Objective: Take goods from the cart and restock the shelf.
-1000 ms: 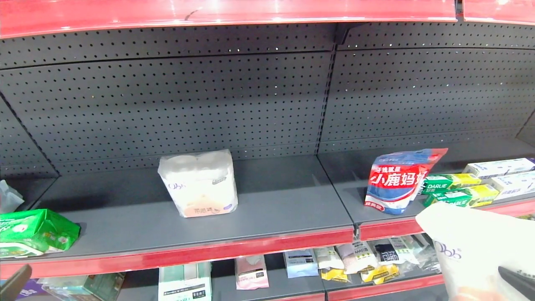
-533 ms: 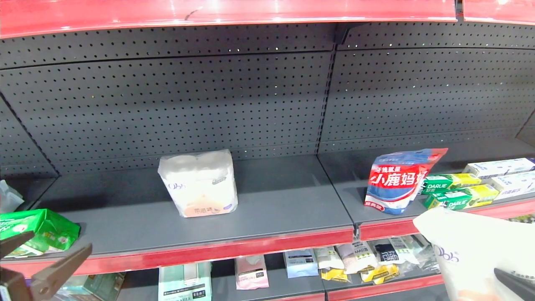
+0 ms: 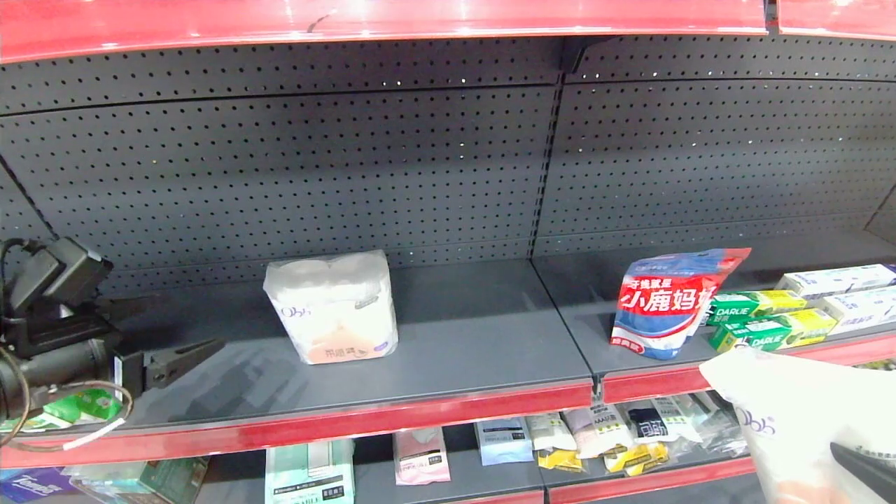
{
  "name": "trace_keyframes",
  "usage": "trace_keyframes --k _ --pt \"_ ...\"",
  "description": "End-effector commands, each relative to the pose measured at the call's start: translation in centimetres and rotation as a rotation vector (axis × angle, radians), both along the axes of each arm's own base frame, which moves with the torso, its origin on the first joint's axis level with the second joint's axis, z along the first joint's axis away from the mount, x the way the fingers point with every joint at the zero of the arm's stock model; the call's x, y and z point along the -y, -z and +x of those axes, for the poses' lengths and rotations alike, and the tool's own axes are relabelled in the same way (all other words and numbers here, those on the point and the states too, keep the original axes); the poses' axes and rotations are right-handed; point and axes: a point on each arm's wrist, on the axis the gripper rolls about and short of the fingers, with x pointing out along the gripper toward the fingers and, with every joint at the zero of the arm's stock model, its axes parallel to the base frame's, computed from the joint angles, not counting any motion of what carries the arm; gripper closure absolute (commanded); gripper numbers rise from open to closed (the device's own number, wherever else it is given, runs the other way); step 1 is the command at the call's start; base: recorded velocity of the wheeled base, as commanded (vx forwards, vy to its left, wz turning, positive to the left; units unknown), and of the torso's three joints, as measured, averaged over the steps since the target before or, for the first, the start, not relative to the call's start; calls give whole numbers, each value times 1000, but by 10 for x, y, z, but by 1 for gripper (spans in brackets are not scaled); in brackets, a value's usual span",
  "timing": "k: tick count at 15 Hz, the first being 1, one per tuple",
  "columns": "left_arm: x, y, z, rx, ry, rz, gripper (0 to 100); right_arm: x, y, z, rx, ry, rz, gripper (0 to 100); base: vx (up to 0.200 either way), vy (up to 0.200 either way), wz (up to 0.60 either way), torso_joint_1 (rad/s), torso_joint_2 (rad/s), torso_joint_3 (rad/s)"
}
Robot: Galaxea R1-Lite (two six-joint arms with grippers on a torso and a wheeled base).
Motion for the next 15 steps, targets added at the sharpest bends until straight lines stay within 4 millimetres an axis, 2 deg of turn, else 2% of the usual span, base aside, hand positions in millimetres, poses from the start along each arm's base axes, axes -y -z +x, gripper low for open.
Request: trace_keyframes --k 1,5,9,15 --pt "-17 23 37 -67 38 -5 0 0 2 -1 -5 9 -4 100 0 0 0 0 0 0" --pt "-25 35 76 -36 184 5 0 1 2 0 -10 29 -16 100 0 0 0 0 0 0" --pt "-28 36 108 43 335 -6 0 1 3 1 -19 34 -23 100 0 0 0 0 0 0" --pt "-18 50 117 21 408 -40 0 1 4 0 -22 47 -31 100 0 0 0 0 0 0"
